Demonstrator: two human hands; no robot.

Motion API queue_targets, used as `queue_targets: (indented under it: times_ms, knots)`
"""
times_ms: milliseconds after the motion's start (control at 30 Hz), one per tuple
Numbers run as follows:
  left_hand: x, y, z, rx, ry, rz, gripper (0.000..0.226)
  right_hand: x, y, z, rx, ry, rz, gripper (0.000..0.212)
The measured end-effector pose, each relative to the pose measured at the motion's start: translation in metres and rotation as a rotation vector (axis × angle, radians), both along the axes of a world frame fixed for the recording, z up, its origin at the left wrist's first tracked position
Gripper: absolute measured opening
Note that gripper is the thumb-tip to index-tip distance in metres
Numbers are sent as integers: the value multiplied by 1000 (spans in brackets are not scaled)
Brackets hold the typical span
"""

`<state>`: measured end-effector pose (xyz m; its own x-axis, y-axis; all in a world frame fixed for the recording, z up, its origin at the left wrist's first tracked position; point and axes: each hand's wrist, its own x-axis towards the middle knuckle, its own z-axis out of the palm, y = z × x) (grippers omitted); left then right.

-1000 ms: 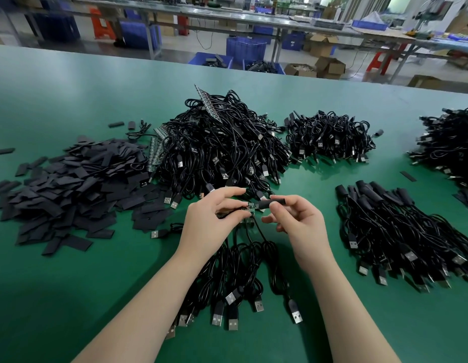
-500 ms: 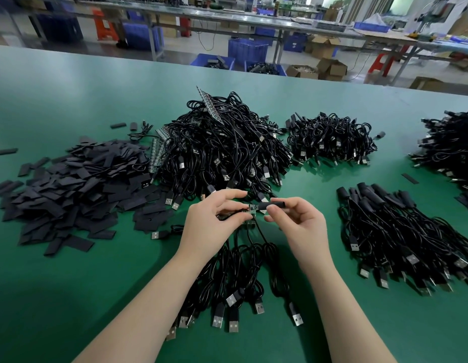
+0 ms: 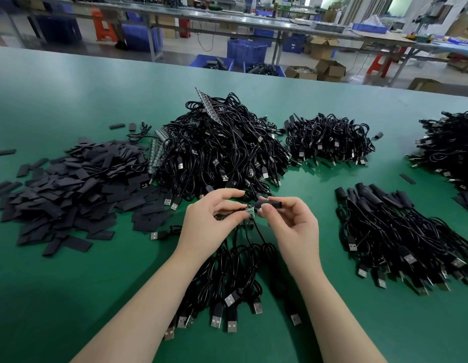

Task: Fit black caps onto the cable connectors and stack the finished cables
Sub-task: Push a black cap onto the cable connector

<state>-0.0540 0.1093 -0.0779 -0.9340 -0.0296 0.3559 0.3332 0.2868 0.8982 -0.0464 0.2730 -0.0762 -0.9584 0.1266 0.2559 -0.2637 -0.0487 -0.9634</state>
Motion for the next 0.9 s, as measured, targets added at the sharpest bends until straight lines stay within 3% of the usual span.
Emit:
queue_targets:
  times_ms: [367,667,900]
  knots:
    - [1,0,1,64,-30,-43,38,-6,14,4,55,-45,126,9]
    - [1,0,0,67,-31,-26,39,-7,12,1,23,-55,33,5]
    - [2,-2,3,99,-54,-23,39,-5,12,2,-9,-78,141,10]
